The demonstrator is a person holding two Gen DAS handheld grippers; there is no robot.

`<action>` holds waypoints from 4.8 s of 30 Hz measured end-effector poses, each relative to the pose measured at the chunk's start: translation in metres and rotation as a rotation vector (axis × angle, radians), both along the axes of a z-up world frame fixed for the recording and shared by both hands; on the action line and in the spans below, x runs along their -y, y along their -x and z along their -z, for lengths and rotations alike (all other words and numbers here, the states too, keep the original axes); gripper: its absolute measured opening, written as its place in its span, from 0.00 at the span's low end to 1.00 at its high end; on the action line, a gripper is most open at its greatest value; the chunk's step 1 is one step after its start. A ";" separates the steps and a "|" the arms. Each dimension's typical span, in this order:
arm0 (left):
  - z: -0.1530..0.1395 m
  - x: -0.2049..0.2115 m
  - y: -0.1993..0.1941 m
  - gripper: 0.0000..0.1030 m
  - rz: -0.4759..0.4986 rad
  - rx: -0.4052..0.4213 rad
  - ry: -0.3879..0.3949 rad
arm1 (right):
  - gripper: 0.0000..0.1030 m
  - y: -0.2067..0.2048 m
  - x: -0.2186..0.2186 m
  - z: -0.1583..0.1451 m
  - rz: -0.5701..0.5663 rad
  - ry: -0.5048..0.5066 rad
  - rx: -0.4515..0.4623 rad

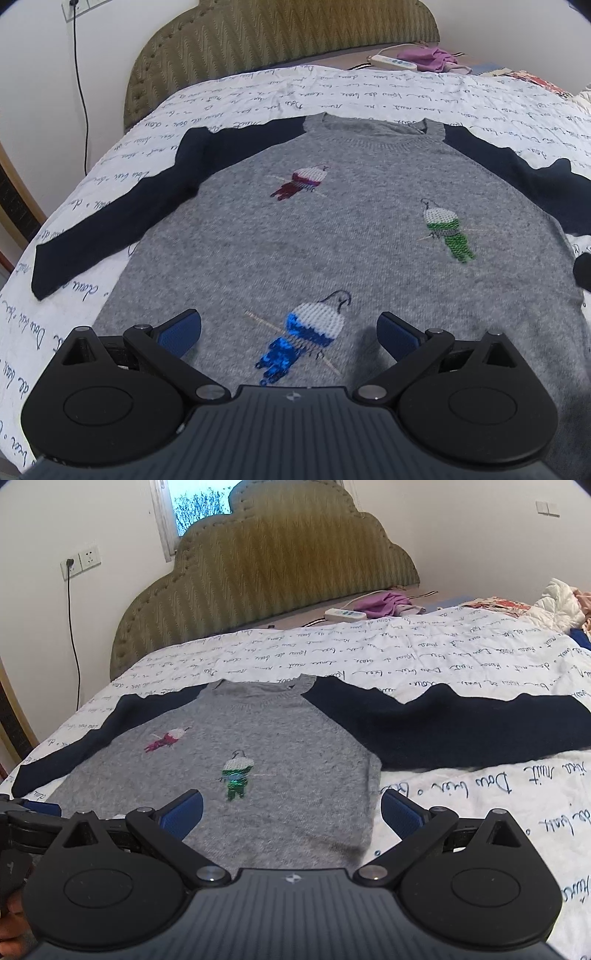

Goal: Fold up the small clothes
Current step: 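Grasp the cuff of a navy sleeve with the right tool, then lift the navy sleeve and lay it across the grey body with right tool, then open the right tool to release the folded sleeve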

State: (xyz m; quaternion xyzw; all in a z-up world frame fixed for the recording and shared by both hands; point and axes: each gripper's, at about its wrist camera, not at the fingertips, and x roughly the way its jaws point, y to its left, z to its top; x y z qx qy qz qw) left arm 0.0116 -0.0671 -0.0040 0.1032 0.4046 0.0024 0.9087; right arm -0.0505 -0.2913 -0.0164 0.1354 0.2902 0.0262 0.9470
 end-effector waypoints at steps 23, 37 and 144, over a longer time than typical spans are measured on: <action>0.012 0.022 -0.029 1.00 0.061 -0.034 0.004 | 0.99 -0.038 0.281 0.091 0.697 -0.566 -0.005; 0.012 0.010 -0.040 1.00 0.043 -0.040 0.002 | 0.08 -0.060 0.316 0.090 0.825 -0.494 0.007; 0.004 -0.135 -0.049 1.00 -0.184 0.006 0.020 | 0.50 -0.228 -0.210 0.008 -0.209 0.359 0.007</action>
